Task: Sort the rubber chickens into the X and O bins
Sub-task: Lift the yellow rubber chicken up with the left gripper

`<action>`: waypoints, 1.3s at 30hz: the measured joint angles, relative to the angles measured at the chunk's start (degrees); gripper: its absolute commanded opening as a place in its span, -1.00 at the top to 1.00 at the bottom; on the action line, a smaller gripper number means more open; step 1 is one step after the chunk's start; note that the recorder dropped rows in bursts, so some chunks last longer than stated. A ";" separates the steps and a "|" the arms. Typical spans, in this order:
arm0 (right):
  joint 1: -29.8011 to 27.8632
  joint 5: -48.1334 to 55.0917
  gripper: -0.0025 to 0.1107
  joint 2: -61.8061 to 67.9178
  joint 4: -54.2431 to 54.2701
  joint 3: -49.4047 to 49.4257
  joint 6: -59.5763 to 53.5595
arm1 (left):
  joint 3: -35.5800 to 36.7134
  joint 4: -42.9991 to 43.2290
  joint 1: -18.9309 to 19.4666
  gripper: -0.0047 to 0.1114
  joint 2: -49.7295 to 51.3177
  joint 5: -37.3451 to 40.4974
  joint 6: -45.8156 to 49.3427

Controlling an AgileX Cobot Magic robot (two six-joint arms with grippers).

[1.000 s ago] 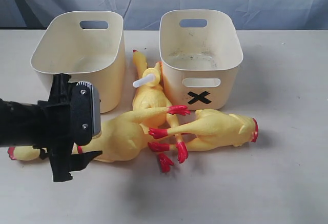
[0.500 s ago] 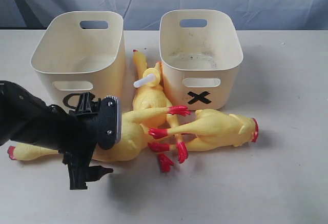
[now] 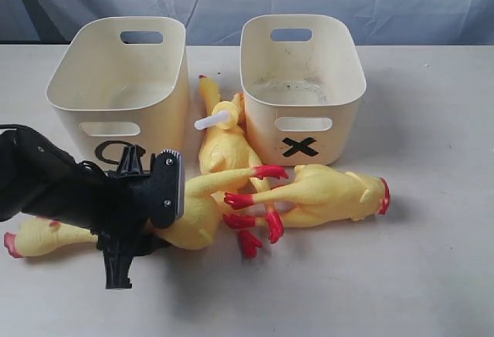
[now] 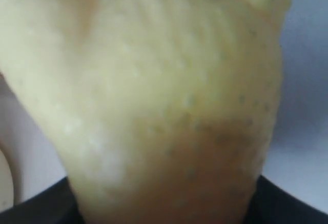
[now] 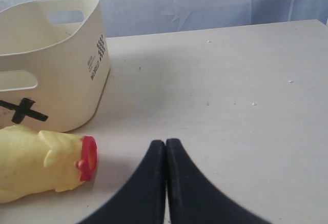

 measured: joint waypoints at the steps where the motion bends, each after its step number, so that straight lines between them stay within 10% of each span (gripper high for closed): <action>1: 0.00 0.00 0.96 0.00 0.00 0.00 0.00 | 0.00 0.00 0.00 0.92 -0.37 0.42 -0.12; 8: 0.00 0.00 0.96 0.00 0.00 0.00 0.00 | 0.11 6.62 0.00 0.92 -8.72 3.27 -10.26; 18: 0.00 0.00 0.96 0.00 0.00 0.00 0.12 | 0.71 44.24 0.00 0.92 -24.74 20.09 -46.94; 39: 0.00 0.00 0.96 0.00 0.00 0.00 0.12 | -1.00 40.00 0.00 0.92 -44.73 35.41 -53.41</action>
